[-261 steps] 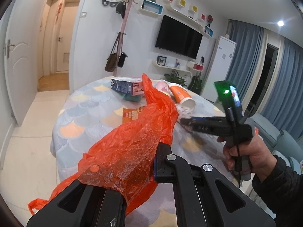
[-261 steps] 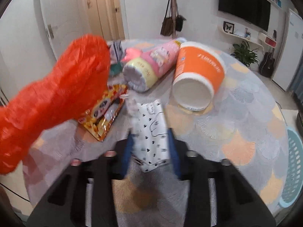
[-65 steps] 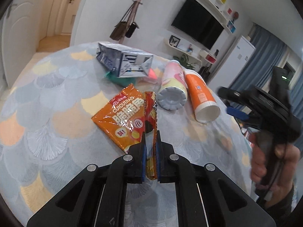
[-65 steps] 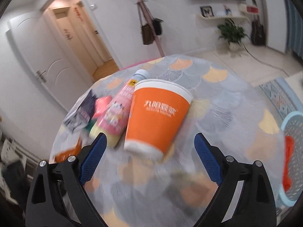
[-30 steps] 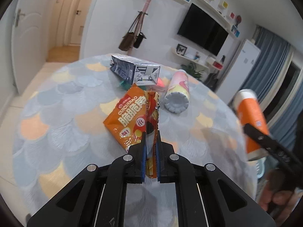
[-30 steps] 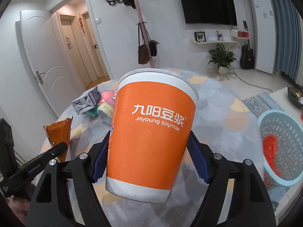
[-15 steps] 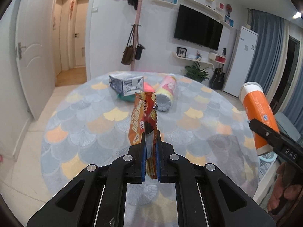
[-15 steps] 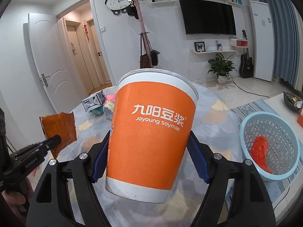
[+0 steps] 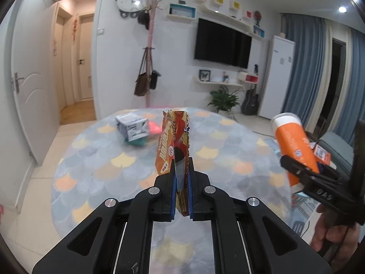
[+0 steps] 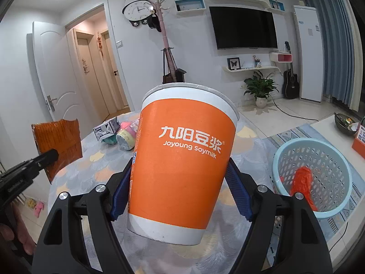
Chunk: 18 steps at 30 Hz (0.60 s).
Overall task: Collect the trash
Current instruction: 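Carry the snack packet and soymilk cup in both grippers over the basket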
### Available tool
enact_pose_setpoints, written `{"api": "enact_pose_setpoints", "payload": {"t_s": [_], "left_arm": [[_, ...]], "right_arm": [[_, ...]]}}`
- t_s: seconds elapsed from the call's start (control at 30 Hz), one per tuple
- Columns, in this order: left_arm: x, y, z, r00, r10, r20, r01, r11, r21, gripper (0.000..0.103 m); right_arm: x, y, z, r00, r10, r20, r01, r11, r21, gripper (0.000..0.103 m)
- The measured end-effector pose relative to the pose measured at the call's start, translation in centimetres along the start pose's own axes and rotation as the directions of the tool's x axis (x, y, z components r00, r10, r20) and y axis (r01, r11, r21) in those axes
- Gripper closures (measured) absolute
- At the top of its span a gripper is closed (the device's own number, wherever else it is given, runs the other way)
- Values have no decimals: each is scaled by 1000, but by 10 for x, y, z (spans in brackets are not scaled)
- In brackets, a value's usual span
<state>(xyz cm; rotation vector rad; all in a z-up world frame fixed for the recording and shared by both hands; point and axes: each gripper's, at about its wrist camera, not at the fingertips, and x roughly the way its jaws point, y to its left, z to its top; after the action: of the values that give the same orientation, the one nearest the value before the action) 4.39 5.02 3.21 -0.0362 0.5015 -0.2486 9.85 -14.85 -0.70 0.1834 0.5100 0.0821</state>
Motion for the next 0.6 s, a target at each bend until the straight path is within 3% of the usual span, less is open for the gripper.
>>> {"api": "enact_pose_setpoints", "payload": {"t_s": [0.4,0.53,0.6], "left_arm": [[17,-46,16,988,-152,6,151,986,64,97],[35,-81,24,973,-232,-15,232,967,106,97],[47,-104,29,956,-293,-31,295,948,123,97]], "right_arm": [[3,-46,-6,998,-52,31,49,996,79,31],[2,-79,-11,992,-116,42,110,987,119,31],[-3,-103,-13,986,-162,47,153,976,156,31]]}}
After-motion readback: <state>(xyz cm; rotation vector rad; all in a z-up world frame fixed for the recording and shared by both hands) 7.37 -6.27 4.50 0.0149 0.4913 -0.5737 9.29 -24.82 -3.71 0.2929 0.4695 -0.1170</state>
